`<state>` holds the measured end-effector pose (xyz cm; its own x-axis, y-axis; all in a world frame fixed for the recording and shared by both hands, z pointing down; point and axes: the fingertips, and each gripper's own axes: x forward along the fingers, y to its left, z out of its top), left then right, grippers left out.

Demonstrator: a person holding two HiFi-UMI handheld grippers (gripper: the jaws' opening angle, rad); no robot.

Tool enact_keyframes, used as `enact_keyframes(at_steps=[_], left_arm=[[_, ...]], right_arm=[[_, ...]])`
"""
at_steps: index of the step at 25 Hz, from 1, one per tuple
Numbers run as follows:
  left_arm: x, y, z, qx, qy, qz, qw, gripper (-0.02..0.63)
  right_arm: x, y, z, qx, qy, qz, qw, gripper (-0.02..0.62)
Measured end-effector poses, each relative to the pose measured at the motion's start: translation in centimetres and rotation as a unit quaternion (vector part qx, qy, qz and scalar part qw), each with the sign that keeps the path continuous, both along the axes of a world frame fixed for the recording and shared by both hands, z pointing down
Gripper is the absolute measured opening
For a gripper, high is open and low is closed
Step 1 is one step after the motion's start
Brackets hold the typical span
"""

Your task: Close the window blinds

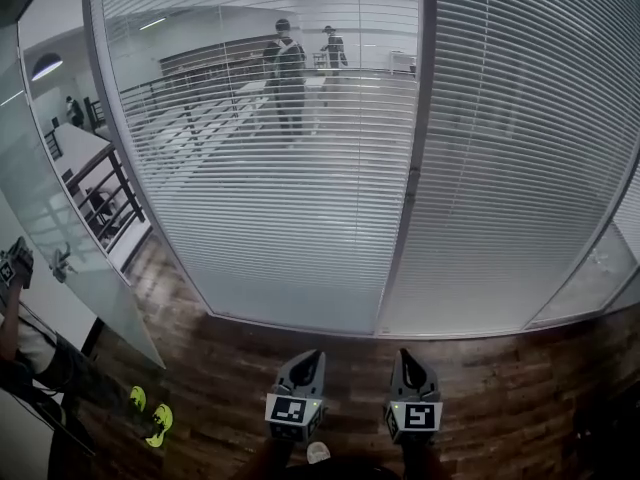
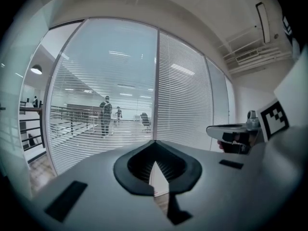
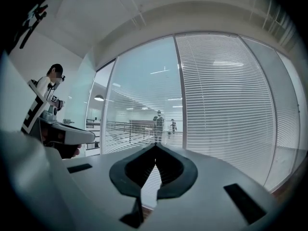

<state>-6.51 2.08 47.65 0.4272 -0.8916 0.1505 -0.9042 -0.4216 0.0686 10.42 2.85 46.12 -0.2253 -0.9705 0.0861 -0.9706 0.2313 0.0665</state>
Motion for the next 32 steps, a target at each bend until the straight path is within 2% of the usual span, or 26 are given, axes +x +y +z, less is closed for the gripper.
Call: enact_keyframes(at_steps=[6,12,17,20,22,27,32], left_arm=[[-1.1,-2.0,0.6,-0.013,0.009,0.018,0.9997,0.000],[-1.5,-3.1,0.9,-0.009,0.005,0.052,0.9986,0.000],[-2.6,-3.8,1.3,-0.008,0.002,0.055,0.9985,0.000],[-3.2,-4.3,1.0,-0.010,0.003,0.055,0.9984,0.000],[-3.0,-4.3,0.8,-0.009,0.003,0.062,0.9981,0.000],[-2.4,-4.6,0.9,-0.006,0.004,0.077,0.9970,0.000],[-3.3,-5.7,1.1,-0.009,0.005,0.065,0.9978,0.000]], right_arm=[[-1.4,-1.8,0.5,-0.009,0.003,0.010,1.000,0.003],[-3.0,-2.9,1.0,-0.013,0.004,0.014,1.000,0.003],[-3.8,-3.4,1.8,-0.022,0.002,0.025,0.999,0.003],[-4.8,-3.5,1.6,-0.017,0.022,0.025,0.999,0.003],[-4.9,-3.4,1.7,-0.014,0.036,0.023,0.999,0.003],[-4.8,-4.1,2.1,-0.027,0.036,0.032,0.998,0.003],[-6.2,-5.2,2.1,-0.012,0.047,0.008,0.999,0.003]])
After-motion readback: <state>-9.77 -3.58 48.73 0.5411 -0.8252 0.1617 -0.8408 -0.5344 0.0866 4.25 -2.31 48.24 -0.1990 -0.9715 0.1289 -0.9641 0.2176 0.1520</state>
